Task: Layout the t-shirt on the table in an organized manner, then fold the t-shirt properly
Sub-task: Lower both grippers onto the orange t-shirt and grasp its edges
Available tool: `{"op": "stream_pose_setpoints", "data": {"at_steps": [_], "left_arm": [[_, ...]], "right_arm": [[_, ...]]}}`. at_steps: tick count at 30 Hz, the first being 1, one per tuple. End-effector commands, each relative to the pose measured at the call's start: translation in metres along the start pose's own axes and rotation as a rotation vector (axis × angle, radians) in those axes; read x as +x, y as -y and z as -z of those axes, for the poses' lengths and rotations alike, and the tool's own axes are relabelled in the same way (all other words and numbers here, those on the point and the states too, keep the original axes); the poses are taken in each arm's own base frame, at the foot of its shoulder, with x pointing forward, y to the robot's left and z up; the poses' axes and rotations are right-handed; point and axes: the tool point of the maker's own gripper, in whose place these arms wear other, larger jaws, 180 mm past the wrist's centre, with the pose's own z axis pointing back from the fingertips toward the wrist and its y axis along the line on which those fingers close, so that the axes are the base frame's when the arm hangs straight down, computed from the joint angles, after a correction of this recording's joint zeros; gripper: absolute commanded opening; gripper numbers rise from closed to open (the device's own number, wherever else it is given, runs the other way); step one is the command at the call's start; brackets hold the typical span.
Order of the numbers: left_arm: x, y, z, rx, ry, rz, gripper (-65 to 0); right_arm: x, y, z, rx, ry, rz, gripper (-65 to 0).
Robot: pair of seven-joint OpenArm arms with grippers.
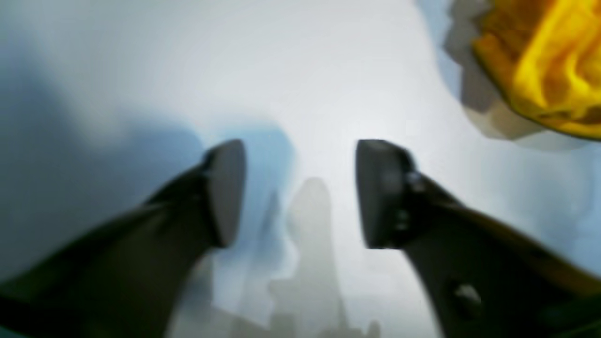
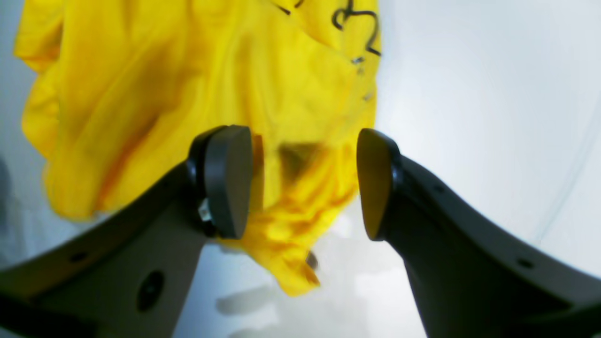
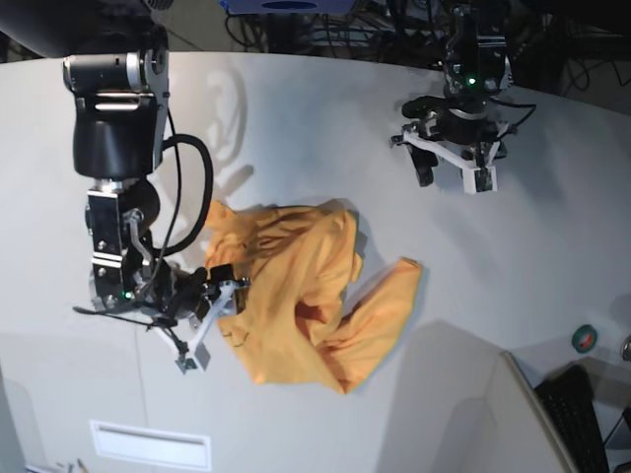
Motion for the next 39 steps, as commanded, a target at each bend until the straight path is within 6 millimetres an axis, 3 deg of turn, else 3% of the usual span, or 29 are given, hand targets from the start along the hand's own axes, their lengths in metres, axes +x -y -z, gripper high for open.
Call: {"op": "stream_pose_setpoints", "data": {"at_steps": [1, 5, 7, 9, 11, 17, 20, 26, 31, 39], "left_arm": [[0.011, -0.002, -0.002, 0.003, 0.038, -0.003, -21.6], [0.011, -0.002, -0.002, 0.003, 0.038, -0.003, -20.9], [0.011, -0.002, -0.002, 0.003, 0.038, -0.003, -20.9], [0.012, -0.002, -0.001, 0.003, 0.04, -0.003, -20.9], [0.013, -0.002, 0.0, 0.004, 0.043, -0.005, -20.9], [0.015, -0.002, 0.0, 0.003, 0.047, -0.005, -20.9], [0.014, -0.006, 0.0, 0.014, 0.044, -0.009, -20.9], [0.013, -0.003, 0.001, 0.009, 0.042, 0.0, -20.9], [0.013, -0.001, 0.001, 0.003, 0.041, -0.008, -20.9], [0.042, 0.005, 0.026, -0.001, 0.086, -0.015, -20.9]], "right_arm": [[0.027, 0.006, -0.004, -0.006, 0.054, 0.003, -31.5], [0.024, 0.005, 0.006, 0.012, 0.046, 0.03, -32.4], [0.021, 0.005, 0.007, 0.014, 0.04, 0.034, -36.3], [0.01, 0.003, 0.009, 0.019, 0.025, 0.041, -47.6], [0.004, 0.001, 0.011, 0.024, 0.016, 0.044, -63.6], [0.001, 0.004, 0.006, 0.011, 0.022, 0.041, -65.0], [0.011, 0.007, -0.016, -0.025, 0.068, -0.001, -65.0], [0.055, 0.004, -0.088, -0.129, 0.231, -0.116, -65.0], [0.083, 0.007, -0.133, -0.203, 0.329, -0.188, -65.0], [0.106, 0.005, -0.16, -0.244, 0.41, -0.242, -65.0]]}}
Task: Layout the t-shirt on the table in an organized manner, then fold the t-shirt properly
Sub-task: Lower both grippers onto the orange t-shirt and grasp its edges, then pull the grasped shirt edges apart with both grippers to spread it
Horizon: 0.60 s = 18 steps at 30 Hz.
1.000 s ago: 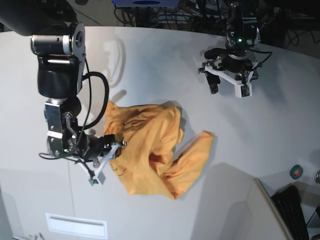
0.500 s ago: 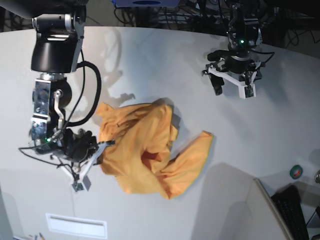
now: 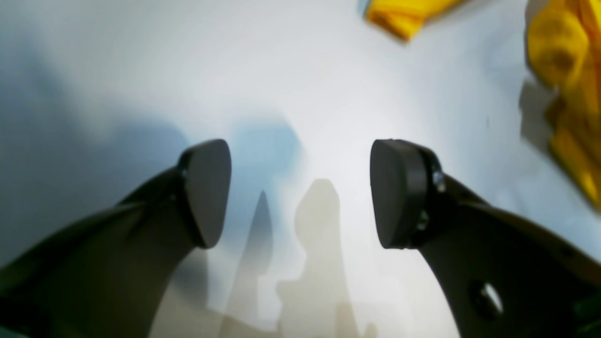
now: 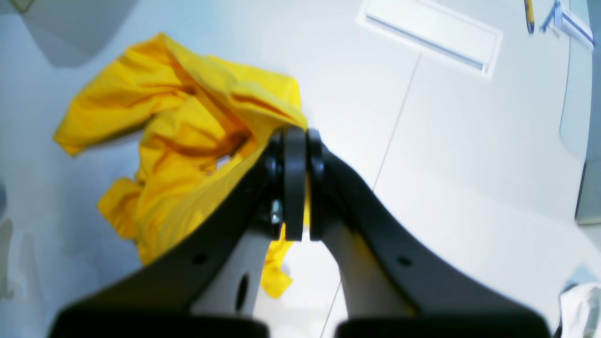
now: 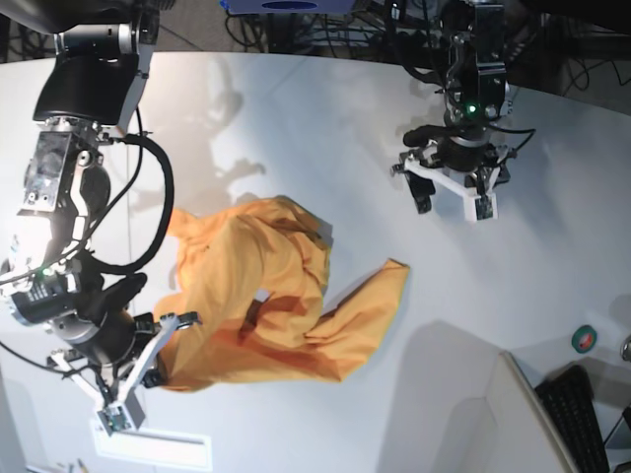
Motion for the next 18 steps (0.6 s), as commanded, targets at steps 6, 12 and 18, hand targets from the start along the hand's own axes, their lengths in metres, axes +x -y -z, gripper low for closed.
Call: {"op": "stream_pose_setpoints", "data": {"at_steps": [6, 12, 18], "left_arm": [[0.064, 0.036, 0.02, -0.078, 0.136, 0.017, -26.2], [0.097, 0.074, 0.062, -0.143, 0.137, 0.044, -65.0], [0.081, 0.068, 0.114, -0.106, 0.037, 0.027, -65.0]], "right_arm": [[0.034, 0.01, 0.001, -0.016, 0.08, -0.015, -65.0], [0.037, 0.037, 0.025, -0.029, 0.019, -0.016, -65.0], [0.038, 0.057, 0.039, -0.04, -0.026, -0.009, -65.0]]}}
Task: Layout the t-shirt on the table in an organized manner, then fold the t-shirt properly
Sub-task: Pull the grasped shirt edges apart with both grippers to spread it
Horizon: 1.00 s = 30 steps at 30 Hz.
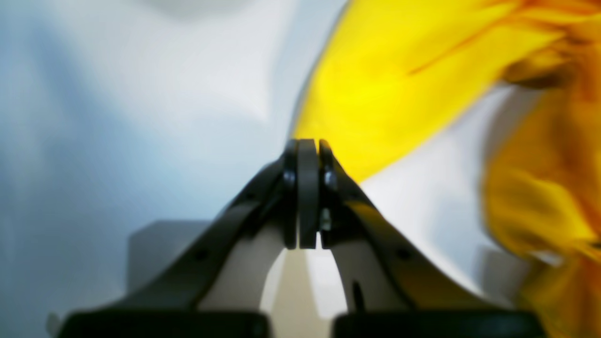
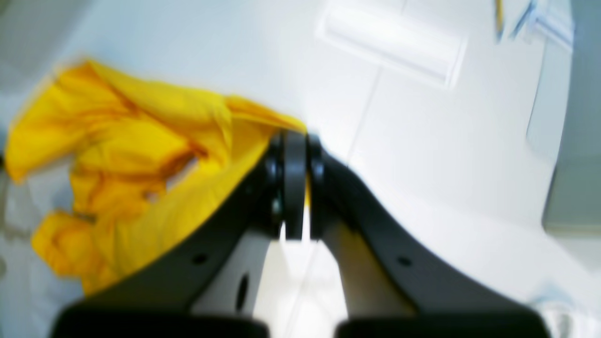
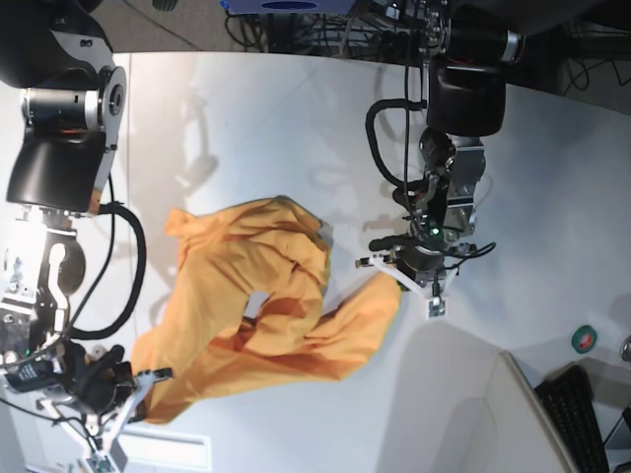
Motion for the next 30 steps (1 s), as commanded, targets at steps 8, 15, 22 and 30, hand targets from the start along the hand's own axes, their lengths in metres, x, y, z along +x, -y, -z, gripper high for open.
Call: {"op": "stream_pose_setpoints", "data": {"at_steps": [8, 15, 22, 30], "left_arm": [[-0.052, -0.032, 0.015, 0.057, -0.119, 0.02, -65.0], [-0.081, -0.098, -0.037, 0.132, -0.08, 0.105, -65.0], [-0.062, -0.134, -0.09, 0.194, 0.04, 0.12, -65.0], [-0.037, -0.17, -0.109, 0.289, 0.024, 0.068, -65.0]], "right_arm": [[0.037, 0.015, -0.007, -0.03, 0.116, -0.017, -65.0], [0.073, -0.004, 0.031, 0.055, 0.198, -0.051, -65.0], [0.113, -0.056, 0.077, 0.19, 0.354, -0.079, -65.0], [0.148, -0.048, 0.098, 0.102, 0.376, 0.02, -56.4]]}}
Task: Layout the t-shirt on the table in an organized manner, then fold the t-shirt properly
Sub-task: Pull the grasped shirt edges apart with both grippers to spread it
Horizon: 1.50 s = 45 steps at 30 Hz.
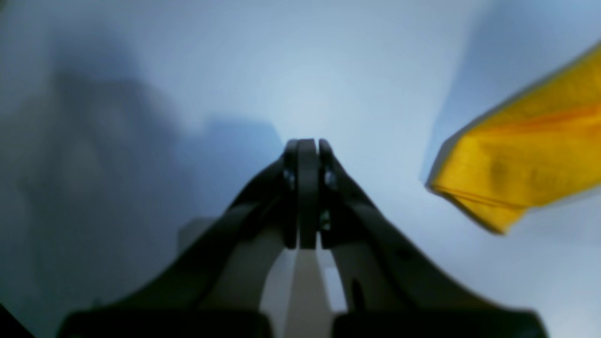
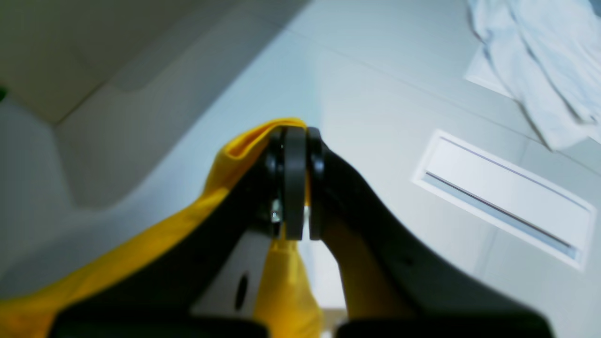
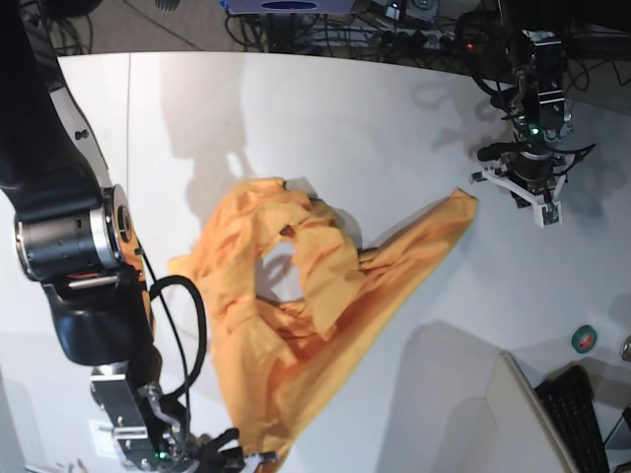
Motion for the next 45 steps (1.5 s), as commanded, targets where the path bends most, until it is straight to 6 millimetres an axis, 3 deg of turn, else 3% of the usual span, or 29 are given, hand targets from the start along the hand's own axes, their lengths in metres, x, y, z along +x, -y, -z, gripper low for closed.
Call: {"op": "stream_pose_setpoints", "data": {"at_steps": [1, 2, 3, 4, 7, 10, 14, 18, 20, 23, 29, 35, 41, 45], "left_arm": [[0.025, -0.001, -0.002, -0.005, 0.061, -0.01, -65.0], [0.031, 0.0, -0.004, -0.005, 0.067, -0.014, -65.0], [0.036, 0.001, -0.006, -0.007, 0.076, -0.012, -65.0], [0.039, 0.003, -0.009, -0.014, 0.086, -0.006, -65.0], [0.045, 0.011, -0.015, -0.029, 0.109, -0.012, -65.0], [0.044, 0.024, -0.019, -0.049, 0.113, -0.035, -65.0], [0.04, 0.049, -0.02, -0.081, 0.108, -0.075, -65.0], [0.039, 0.081, -0.022, -0.156, 0.108, -0.036, -65.0], [0.038, 0.085, -0.023, -0.165, 0.105, -0.032, -65.0], [0.032, 0.084, -0.023, -0.166, 0.093, -0.036, -65.0], [0.024, 0.078, -0.025, -0.156, 0.078, -0.017, -65.0], [0.017, 0.067, -0.025, -0.141, 0.064, 0.012, -65.0], [0.019, 0.052, -0.019, -0.118, 0.06, 0.039, -65.0], [0.021, 0.048, -0.008, -0.107, 0.048, 0.037, -65.0]], "right_arm": [[0.043, 0.022, -0.005, -0.066, 0.061, -0.009, -43.5], [0.036, 0.029, -0.006, -0.089, 0.006, -0.005, -31.1], [0.03, 0.031, -0.008, -0.084, -0.037, 0.001, -23.6], [0.027, 0.037, -0.013, -0.084, -0.063, -0.006, -20.1], [-0.001, 0.051, -0.039, -0.087, -0.097, 0.062, -22.4], [-0.039, 0.049, -0.076, -0.109, -0.166, 0.079, -23.1], [-0.103, 0.017, -0.118, -0.091, -0.288, 0.067, -23.1], [-0.176, -0.019, -0.135, -0.047, -0.412, 0.167, -23.1], [-0.205, -0.039, -0.143, -0.023, -0.458, 0.212, -23.4], [-0.233, -0.063, -0.155, 0.005, -0.508, 0.251, -23.7], [-0.251, -0.094, -0.161, 0.049, -0.543, 0.304, -23.9], [-0.227, -0.095, -0.163, 0.047, -0.481, 0.293, -23.9], [-0.249, -0.107, -0.15, 0.084, -0.57, 0.334, -23.9], [-0.255, -0.122, -0.142, 0.16, -0.583, 0.449, -24.0]]}}
